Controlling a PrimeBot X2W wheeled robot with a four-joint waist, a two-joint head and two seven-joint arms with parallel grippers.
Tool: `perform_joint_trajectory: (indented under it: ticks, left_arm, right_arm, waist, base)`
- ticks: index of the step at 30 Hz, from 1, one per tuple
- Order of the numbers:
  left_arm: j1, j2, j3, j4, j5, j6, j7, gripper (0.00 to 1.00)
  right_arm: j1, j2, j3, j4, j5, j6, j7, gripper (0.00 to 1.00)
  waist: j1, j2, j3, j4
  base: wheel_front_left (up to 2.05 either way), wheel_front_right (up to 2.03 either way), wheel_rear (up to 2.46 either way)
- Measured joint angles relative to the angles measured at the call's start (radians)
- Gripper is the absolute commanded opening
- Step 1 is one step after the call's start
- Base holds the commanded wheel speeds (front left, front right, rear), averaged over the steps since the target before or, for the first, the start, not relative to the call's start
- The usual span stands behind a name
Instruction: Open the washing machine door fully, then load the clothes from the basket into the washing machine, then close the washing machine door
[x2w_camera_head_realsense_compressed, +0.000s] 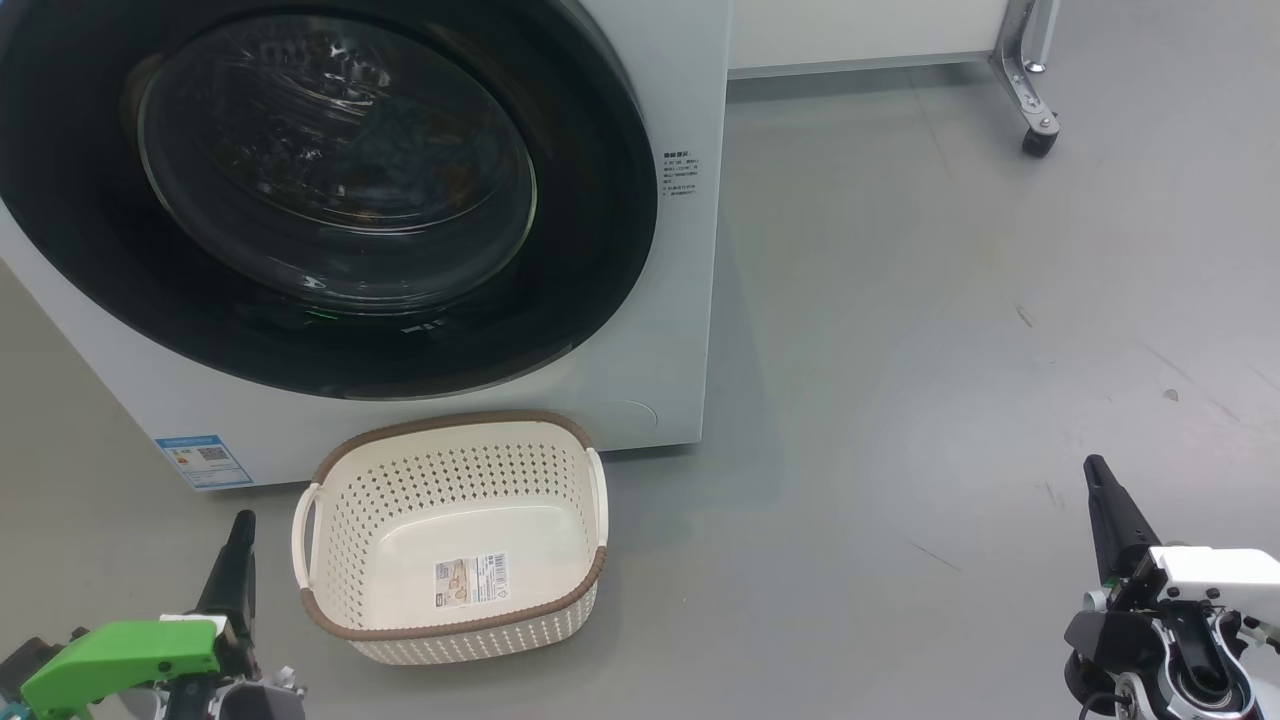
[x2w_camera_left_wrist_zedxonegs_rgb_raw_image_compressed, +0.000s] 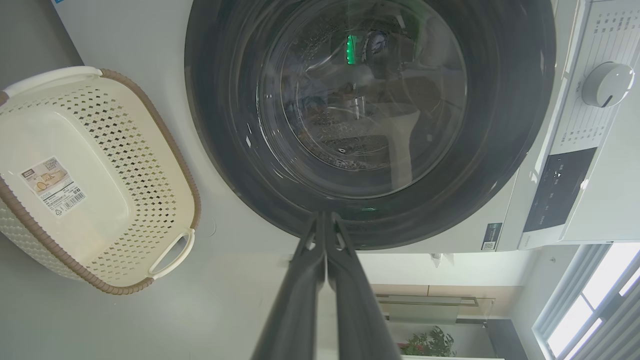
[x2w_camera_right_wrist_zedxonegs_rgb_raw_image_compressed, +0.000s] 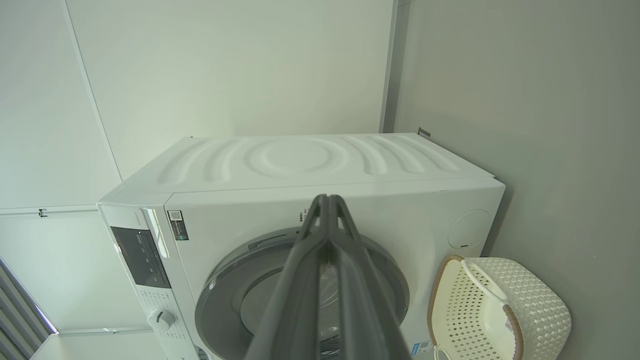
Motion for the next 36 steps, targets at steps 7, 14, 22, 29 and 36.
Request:
perform_joint_trajectory:
  ticks: [7, 14, 22, 29, 36]
  left_arm:
    - [0.000, 0.000, 0.000, 0.000, 0.000, 0.000, 0.000, 0.00]
    - [0.000, 0.000, 0.000, 0.000, 0.000, 0.000, 0.000, 0.00]
    - [0.000, 0.000, 0.000, 0.000, 0.000, 0.000, 0.000, 0.00]
    - [0.000, 0.000, 0.000, 0.000, 0.000, 0.000, 0.000, 0.00]
    - [0.000, 0.000, 0.000, 0.000, 0.000, 0.000, 0.000, 0.00]
  right_arm:
    - [0.000, 0.000, 0.000, 0.000, 0.000, 0.000, 0.000, 0.00]
    - [0.000, 0.000, 0.000, 0.000, 0.000, 0.000, 0.000, 0.00]
    - [0.000, 0.000, 0.000, 0.000, 0.000, 0.000, 0.000, 0.00]
    - [0.000, 0.000, 0.000, 0.000, 0.000, 0.000, 0.000, 0.00]
    - [0.000, 0.000, 0.000, 0.000, 0.000, 0.000, 0.000, 0.00]
  waist:
    - [0.0000, 0.0000, 0.000, 0.000]
    - [0.0000, 0.0000, 0.000, 0.000]
    - [0.0000, 0.0000, 0.000, 0.000]
    - [0.0000, 0.0000, 0.000, 0.000]
    - [0.0000, -0.0001, 0.000, 0.000]
  base:
    - [0.00, 0.00, 0.00]
    - [0.00, 0.00, 0.00]
    - [0.00, 0.00, 0.00]
    - [0.00, 0.00, 0.00]
    - [0.00, 0.00, 0.00]
